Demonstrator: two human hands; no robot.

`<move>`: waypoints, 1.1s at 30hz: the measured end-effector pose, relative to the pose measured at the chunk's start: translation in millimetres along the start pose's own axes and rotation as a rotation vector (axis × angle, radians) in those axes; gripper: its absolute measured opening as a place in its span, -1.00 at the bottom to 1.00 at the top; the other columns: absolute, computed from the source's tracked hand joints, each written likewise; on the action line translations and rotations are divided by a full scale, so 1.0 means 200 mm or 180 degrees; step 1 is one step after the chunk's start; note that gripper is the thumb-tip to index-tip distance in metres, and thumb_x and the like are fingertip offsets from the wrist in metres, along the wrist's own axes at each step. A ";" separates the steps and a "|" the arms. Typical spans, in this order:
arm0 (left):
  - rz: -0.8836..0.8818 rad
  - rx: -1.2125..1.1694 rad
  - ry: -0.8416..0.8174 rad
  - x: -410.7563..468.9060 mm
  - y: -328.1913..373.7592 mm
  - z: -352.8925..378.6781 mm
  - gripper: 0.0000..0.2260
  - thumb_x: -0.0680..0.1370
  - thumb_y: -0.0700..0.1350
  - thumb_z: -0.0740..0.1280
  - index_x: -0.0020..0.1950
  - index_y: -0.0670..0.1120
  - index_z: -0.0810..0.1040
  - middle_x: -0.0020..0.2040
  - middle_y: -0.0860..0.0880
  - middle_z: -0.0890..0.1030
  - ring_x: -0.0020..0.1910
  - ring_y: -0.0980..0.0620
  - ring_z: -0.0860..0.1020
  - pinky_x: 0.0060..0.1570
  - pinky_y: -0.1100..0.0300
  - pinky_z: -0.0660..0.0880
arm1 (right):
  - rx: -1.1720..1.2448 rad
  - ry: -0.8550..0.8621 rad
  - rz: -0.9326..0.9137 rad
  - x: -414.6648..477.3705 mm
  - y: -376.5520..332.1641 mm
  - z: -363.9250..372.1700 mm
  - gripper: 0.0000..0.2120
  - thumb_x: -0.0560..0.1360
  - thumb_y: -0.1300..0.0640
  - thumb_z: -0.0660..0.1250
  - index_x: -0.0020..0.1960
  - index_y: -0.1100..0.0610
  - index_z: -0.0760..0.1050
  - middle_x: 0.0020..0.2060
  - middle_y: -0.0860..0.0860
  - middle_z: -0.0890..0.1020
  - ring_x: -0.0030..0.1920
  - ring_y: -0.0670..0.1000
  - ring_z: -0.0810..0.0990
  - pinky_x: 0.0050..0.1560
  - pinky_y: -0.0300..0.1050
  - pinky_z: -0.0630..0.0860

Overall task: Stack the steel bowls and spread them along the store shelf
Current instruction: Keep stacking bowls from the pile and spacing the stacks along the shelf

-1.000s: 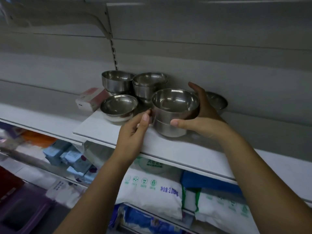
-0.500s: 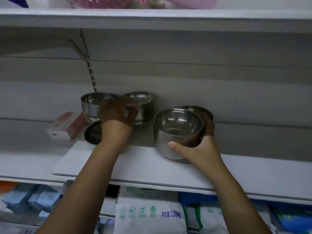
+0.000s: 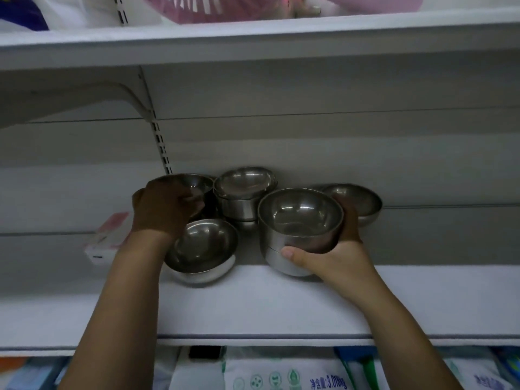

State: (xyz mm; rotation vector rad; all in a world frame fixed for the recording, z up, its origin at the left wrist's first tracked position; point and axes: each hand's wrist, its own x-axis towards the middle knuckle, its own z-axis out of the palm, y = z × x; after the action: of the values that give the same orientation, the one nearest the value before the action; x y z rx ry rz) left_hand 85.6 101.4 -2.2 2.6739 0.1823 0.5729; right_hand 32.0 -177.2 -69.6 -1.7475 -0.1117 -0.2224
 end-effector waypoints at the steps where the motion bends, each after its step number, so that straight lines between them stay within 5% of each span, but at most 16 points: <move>1: 0.0015 0.0031 -0.0008 0.01 -0.01 0.00 -0.79 0.58 0.00 0.42 0.16 -0.03 0.70 0.21 -0.12 0.67 0.25 -0.17 0.56 0.25 0.05 0.34 | 0.0006 0.0010 0.0003 0.00 0.00 0.02 0.19 0.11 -0.07 0.73 0.53 -0.29 0.07 0.17 -0.33 0.53 0.09 -0.38 0.55 -0.07 -0.49 0.52; 10: 0.0323 -0.0687 0.0863 -0.01 -0.06 0.02 -0.76 0.50 -0.04 0.44 0.02 -0.19 0.72 0.04 -0.25 0.69 0.11 -0.28 0.58 0.13 0.02 0.37 | 0.0152 0.0088 0.0115 -0.02 0.03 0.03 0.14 -0.01 -0.14 0.67 0.47 -0.31 0.19 0.13 -0.29 0.60 0.08 -0.33 0.60 -0.03 -0.38 0.56; 15: 0.0793 -0.1211 0.1217 -0.12 0.02 0.01 -0.80 0.46 0.00 0.45 -0.07 -0.11 0.73 -0.09 0.04 0.61 0.13 -0.09 0.53 0.20 -0.09 0.45 | 0.0158 -0.0023 0.0038 -0.02 0.02 0.03 0.10 0.11 0.02 0.68 0.50 -0.21 0.17 0.18 -0.27 0.55 0.03 -0.45 0.56 -0.10 -0.51 0.51; 18: 0.1199 -0.1252 0.1155 -0.19 0.11 0.01 -0.85 0.48 0.01 0.44 -0.07 -0.04 0.72 -0.07 0.17 0.56 0.16 -0.03 0.51 0.24 0.06 0.40 | 0.0137 0.0034 -0.0006 -0.02 0.02 0.03 0.08 0.13 0.05 0.69 0.51 -0.18 0.20 0.21 -0.23 0.55 0.06 -0.40 0.57 -0.09 -0.51 0.50; 22: 0.1243 -0.2222 0.0631 -0.32 0.26 0.04 -0.91 0.47 -0.21 0.52 -0.18 -0.04 0.69 -0.18 0.31 0.59 -0.08 0.41 0.57 -0.02 0.57 0.38 | 0.0122 0.0101 -0.0050 -0.04 0.01 0.03 0.01 0.16 0.12 0.69 0.45 -0.19 0.24 0.21 -0.24 0.54 0.04 -0.44 0.56 -0.10 -0.50 0.51; 26: 0.1852 -0.2574 0.0452 -0.40 0.35 0.08 -0.89 0.47 -0.16 0.51 -0.04 0.01 0.69 -0.05 0.26 0.63 0.00 0.38 0.59 -0.04 0.48 0.48 | 0.0065 0.0084 -0.0042 -0.05 0.00 0.02 -0.04 0.20 0.07 0.70 0.44 -0.22 0.25 0.20 -0.27 0.55 0.07 -0.44 0.55 -0.08 -0.49 0.52; 30: 0.1539 -0.3069 -0.0274 -0.40 0.40 0.10 -0.85 0.46 -0.08 0.50 -0.05 0.16 0.68 0.00 0.11 0.72 0.02 0.29 0.65 0.01 0.40 0.54 | 0.0017 0.0158 -0.0022 -0.09 -0.02 0.00 -0.07 0.17 0.02 0.70 0.42 -0.18 0.31 0.19 -0.22 0.59 0.09 -0.38 0.58 -0.04 -0.43 0.56; 33: 0.1424 -0.3184 -0.0560 -0.41 0.42 0.12 -0.80 0.47 -0.14 0.50 -0.08 0.18 0.66 -0.04 0.30 0.69 0.03 0.34 0.63 0.00 0.45 0.52 | -0.0062 0.0271 -0.0004 -0.11 -0.02 -0.02 -0.07 0.11 -0.08 0.69 0.38 -0.19 0.33 0.16 -0.25 0.58 0.11 -0.33 0.58 -0.03 -0.41 0.57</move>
State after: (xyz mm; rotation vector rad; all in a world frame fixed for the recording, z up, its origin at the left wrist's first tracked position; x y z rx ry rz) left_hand 24.1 -1.5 -18.3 1.7469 -0.6099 0.3906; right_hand 9.1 -178.9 -69.6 -1.7547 -0.0488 -0.2993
